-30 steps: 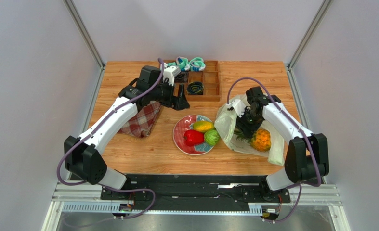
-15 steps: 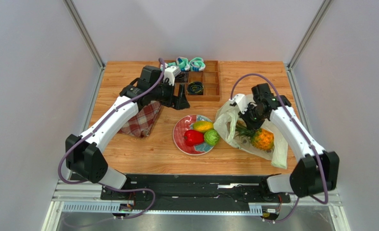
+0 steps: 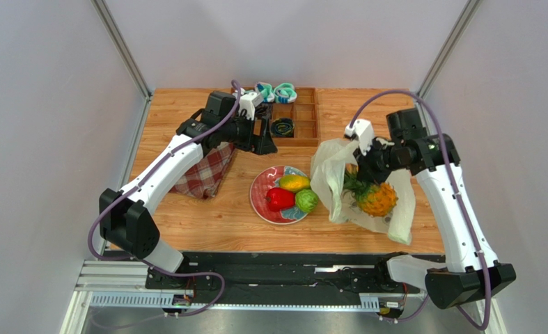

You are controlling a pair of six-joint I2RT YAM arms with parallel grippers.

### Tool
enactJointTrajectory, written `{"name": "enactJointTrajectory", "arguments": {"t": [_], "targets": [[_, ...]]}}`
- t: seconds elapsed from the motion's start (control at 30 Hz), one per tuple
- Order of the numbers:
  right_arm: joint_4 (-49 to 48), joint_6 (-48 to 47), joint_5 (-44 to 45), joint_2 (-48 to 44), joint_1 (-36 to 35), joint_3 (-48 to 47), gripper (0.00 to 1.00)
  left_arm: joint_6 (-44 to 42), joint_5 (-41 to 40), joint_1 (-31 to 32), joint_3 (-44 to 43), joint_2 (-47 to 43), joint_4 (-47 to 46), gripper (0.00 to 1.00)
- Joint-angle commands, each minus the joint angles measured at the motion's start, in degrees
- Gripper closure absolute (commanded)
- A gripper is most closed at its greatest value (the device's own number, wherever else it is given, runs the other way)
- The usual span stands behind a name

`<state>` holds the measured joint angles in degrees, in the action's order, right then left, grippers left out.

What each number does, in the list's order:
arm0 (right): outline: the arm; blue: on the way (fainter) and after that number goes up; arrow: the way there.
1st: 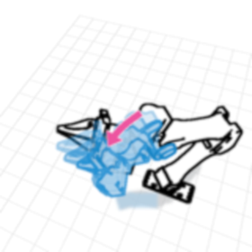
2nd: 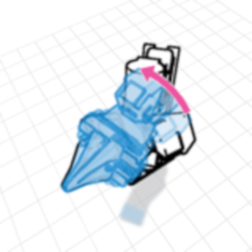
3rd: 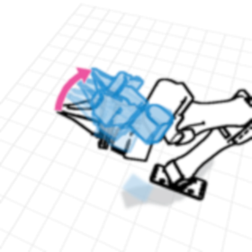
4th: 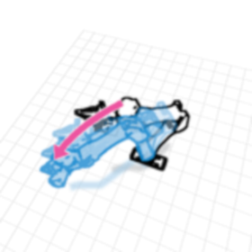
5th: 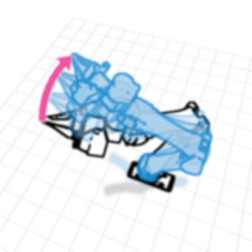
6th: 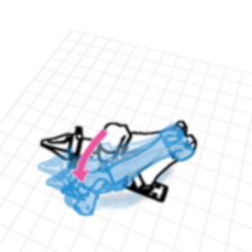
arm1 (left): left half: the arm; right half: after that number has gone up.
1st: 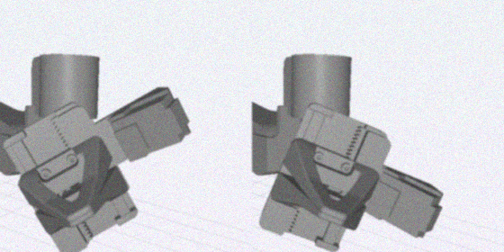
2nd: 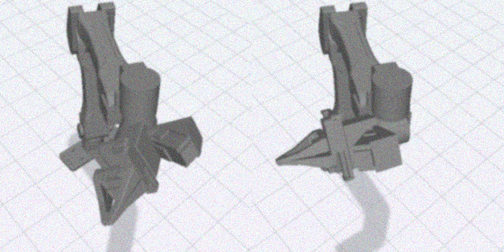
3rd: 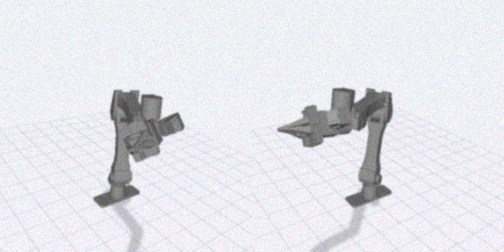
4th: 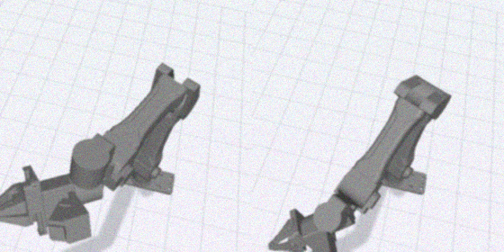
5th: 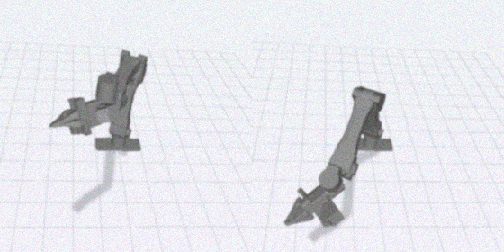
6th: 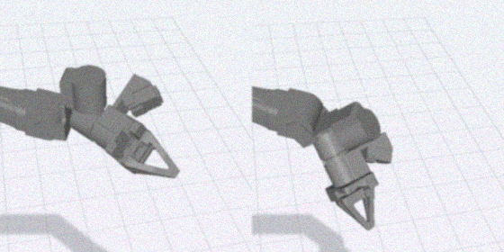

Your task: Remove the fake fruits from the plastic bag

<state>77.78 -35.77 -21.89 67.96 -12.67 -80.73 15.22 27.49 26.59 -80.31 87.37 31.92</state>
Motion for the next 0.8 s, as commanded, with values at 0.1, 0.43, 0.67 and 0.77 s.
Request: {"name": "enactJointTrajectory", "arguments": {"t": [0.1,0.43,0.67,0.77], "targets": [[17.91,2.81,-13.19,8.84,-0.52,-29.11,1.0,0.25,1.34,0.04,-3.27,0.34,-0.2,0.08],[8.98,-3.34,34.06,10.0,-1.75,-12.8,1.0,0.16,0.55,0.04,-3.01,0.25,-0.99,0.08],[8.09,-11.39,39.81,4.91,-1.4,-21.21,1.0,-0.55,-0.06,0.04,-3.01,-0.01,-0.37,0.08],[4.59,-18.6,44.29,-0.52,0.53,-18.25,1.0,-0.28,0.29,0.04,-2.83,0.43,-0.81,0.08]]}}
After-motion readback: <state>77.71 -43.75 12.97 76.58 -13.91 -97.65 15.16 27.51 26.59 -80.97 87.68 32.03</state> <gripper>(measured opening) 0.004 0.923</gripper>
